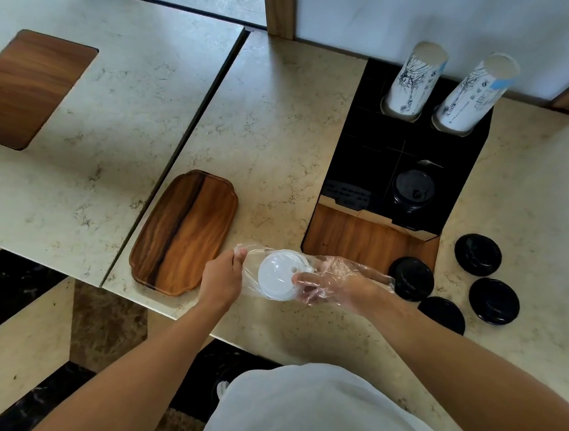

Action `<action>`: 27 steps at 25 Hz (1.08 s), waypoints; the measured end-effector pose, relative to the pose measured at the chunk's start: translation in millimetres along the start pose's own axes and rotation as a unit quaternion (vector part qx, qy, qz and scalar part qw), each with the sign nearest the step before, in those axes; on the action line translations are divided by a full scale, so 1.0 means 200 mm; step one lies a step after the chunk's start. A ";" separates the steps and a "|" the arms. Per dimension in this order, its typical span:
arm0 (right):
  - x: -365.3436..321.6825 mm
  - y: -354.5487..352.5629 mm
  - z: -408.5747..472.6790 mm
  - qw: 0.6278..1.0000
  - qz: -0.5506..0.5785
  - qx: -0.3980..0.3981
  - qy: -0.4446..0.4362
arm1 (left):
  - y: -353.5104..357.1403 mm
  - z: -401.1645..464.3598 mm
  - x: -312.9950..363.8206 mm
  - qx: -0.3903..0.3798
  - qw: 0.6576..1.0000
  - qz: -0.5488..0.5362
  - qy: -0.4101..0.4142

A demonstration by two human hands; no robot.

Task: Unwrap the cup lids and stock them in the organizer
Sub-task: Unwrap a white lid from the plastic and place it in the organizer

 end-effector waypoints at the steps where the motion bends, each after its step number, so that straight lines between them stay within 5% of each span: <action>1: 0.00 0.00 0.00 1.000 -0.002 -0.008 -0.010 | 0.00 -0.01 0.00 0.000 1.000 0.002 0.002; 4: 0.02 -0.04 -0.02 1.000 0.017 0.003 -0.020 | 0.02 -0.03 0.01 0.004 1.000 -0.004 0.009; 10: 0.08 -0.14 -0.07 0.977 -0.175 0.113 -0.042 | 0.01 -0.04 0.01 0.017 0.999 0.030 0.037; 14: 0.07 -0.18 -0.07 0.976 -0.178 0.118 -0.041 | -0.02 -0.04 -0.05 0.014 0.996 0.064 0.060; 18: 0.05 -0.22 -0.07 0.991 -0.056 0.118 0.017 | -0.03 -0.06 -0.07 0.023 0.998 0.045 0.032; 22: -0.02 -0.33 -0.06 0.971 -0.186 0.153 -0.014 | -0.06 -0.08 -0.19 0.030 0.996 0.081 -0.003; 27: -0.06 -0.42 -0.07 0.965 -0.192 0.178 -0.020 | -0.13 -0.11 -0.24 0.013 0.996 0.094 0.001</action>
Point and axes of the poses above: each hand's wrist, its own z-axis towards the middle knuckle, its own y-axis out of the palm, x = y × z, the point moved 9 cm from there along z, towards the middle knuckle, and after that the axes turned 12 degrees about x, right-handed, at the moved point
